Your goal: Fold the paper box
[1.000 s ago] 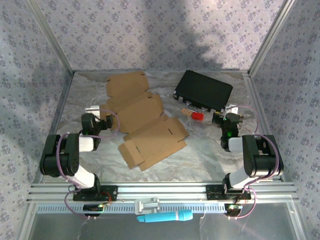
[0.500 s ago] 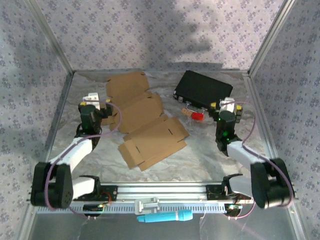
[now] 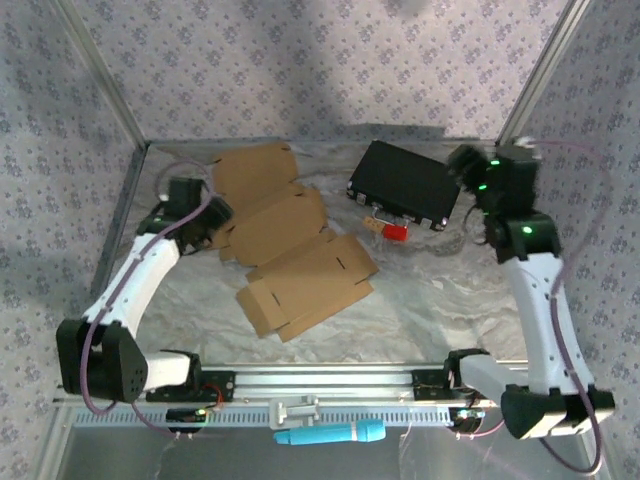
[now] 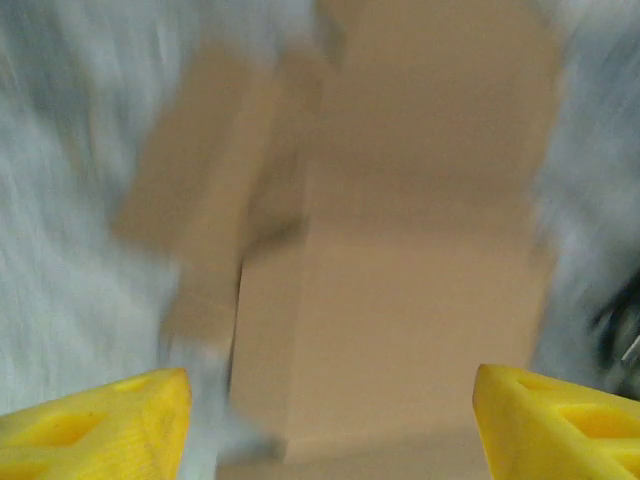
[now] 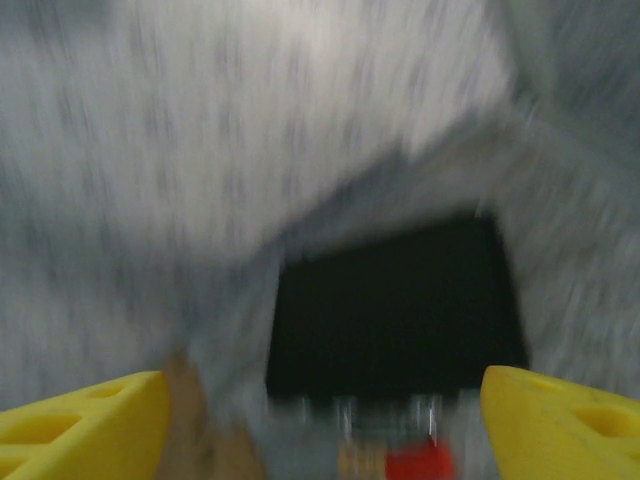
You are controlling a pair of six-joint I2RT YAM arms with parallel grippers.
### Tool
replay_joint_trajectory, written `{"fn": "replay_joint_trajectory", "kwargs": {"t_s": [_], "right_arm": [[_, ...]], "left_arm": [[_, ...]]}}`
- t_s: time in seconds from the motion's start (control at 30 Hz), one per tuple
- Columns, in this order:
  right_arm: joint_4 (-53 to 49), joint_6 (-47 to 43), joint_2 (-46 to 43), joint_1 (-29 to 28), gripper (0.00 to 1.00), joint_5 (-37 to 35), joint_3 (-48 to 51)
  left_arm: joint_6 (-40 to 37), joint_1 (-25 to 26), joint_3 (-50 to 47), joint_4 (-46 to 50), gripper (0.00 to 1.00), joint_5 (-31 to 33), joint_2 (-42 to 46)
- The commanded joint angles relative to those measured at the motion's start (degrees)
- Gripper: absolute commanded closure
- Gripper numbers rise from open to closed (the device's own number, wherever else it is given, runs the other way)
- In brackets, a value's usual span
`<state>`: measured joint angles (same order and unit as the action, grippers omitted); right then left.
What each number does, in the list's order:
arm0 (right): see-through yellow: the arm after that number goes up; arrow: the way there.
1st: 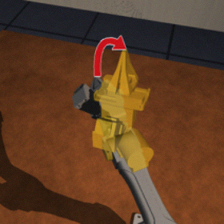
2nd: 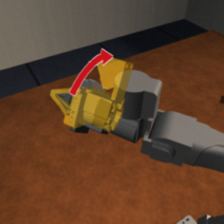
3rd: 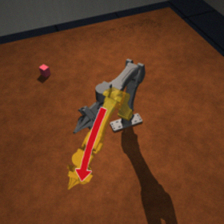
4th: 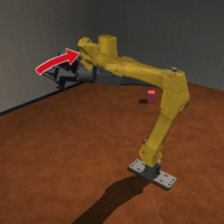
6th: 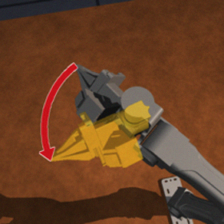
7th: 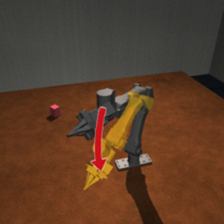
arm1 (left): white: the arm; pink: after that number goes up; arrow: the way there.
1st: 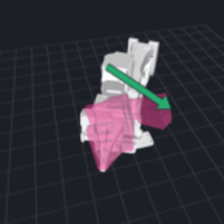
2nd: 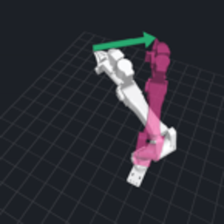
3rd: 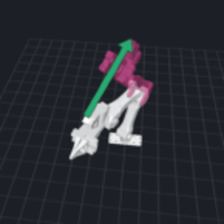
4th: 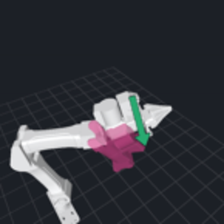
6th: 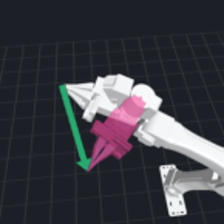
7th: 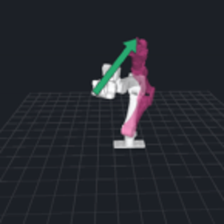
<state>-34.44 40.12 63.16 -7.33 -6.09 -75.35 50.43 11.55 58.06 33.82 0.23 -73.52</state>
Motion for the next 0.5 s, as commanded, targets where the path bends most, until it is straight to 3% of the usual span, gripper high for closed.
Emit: {"fn": "replay_joint_trajectory", "kwargs": {"t_s": [0.0, 0.13, 0.23, 0.47], "right_arm": [[-11.73, 1.75, 1.43, -7.71, 0.21, 11.54, 6.09], [-7.71, 5.35, 1.77, -16.14, 0.29, 18.6, 18.07], [-3.45, 7.38, 2.28, -21.28, 0.31, 19.65, 23.01], [3.56, 8.9, 10.82, -24.34, 0.36, 23.95, 24.95]], "left_arm": [[-2.42, 3.03, -5.77, 14.05, 0.32, -10.17, 1.66], [-4.36, 3.11, -13.82, 13.78, 0.4, -14.2, 3.41], [-3.57, 3.48, -15.85, 14.67, 0.38, -12.9, 6.32], [-0.18, 3.23, -19.76, 9.46, 0.3, -16.09, 8.3]]}}
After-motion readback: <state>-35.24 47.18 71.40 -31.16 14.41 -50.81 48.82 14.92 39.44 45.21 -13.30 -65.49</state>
